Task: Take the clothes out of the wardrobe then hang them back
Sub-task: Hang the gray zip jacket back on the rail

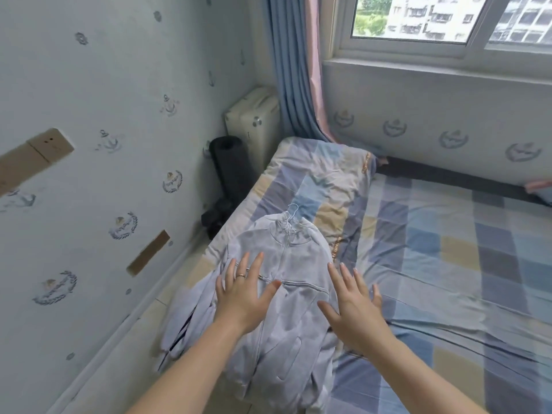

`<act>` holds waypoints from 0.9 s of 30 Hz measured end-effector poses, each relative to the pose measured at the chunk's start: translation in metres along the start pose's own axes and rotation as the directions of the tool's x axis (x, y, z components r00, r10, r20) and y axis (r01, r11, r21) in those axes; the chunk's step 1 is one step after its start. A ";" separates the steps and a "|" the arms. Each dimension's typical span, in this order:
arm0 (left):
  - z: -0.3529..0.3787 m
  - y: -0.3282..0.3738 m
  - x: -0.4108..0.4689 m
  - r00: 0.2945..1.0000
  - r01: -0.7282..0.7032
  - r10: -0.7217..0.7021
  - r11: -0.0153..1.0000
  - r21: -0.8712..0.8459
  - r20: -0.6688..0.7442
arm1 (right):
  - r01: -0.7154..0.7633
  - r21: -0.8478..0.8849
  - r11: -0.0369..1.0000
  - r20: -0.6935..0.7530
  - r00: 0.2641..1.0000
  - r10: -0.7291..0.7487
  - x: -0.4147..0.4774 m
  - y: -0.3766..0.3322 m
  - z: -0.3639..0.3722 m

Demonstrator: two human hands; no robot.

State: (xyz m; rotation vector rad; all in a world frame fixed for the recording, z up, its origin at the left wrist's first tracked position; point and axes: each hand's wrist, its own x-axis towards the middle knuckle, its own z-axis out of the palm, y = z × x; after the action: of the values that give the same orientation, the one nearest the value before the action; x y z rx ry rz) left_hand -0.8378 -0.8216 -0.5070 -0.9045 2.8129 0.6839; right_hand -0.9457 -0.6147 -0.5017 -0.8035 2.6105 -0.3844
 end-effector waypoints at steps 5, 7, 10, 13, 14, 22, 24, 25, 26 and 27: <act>0.002 -0.003 0.062 0.999 0.039 -0.038 0.999 -0.018 0.035 | -0.022 -0.029 0.999 0.061 0.998 0.023 0.059 0.008 0.000; 0.006 -0.006 0.085 0.997 0.042 -0.040 0.999 -0.022 0.062 | -0.044 -0.036 0.998 0.088 0.995 0.047 0.080 0.011 0.002; 0.018 -0.016 0.124 0.993 0.041 -0.039 0.999 -0.018 0.115 | -0.094 -0.031 0.995 0.127 0.987 0.097 0.112 0.015 0.012; 0.035 -0.030 0.169 0.982 0.044 -0.039 0.999 -0.022 0.182 | -0.155 -0.031 0.987 0.160 0.974 0.158 0.149 0.019 0.030; 0.042 -0.036 0.185 0.977 0.046 -0.040 0.999 -0.024 0.208 | -0.175 -0.036 0.984 0.171 0.969 0.179 0.163 0.021 0.038; 0.129 -0.116 0.323 0.928 0.064 -0.076 0.997 0.045 0.366 | -0.315 -0.060 0.947 0.254 0.913 0.320 0.292 0.035 0.137; 0.161 -0.139 0.360 0.922 0.048 -0.071 0.996 0.070 0.380 | -0.328 -0.062 0.943 0.269 0.904 0.332 0.328 0.044 0.171; 0.176 -0.150 0.378 0.922 0.045 -0.070 0.996 0.074 0.380 | -0.327 -0.070 0.943 0.273 0.903 0.333 0.347 0.049 0.189; 0.192 -0.159 0.396 0.926 0.042 -0.067 0.996 0.075 0.371 | -0.324 -0.081 0.943 0.271 0.903 0.334 0.365 0.055 0.207; 0.207 -0.169 0.412 0.934 0.036 -0.062 0.996 0.079 0.352 | -0.321 -0.089 0.943 0.269 0.904 0.333 0.382 0.062 0.225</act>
State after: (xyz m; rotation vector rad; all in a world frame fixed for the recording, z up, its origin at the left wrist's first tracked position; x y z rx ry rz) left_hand -1.0838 -1.0672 -0.8533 -0.7490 2.4705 0.6591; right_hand -1.1700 -0.8211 -0.8294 -0.3828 2.4276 -0.1076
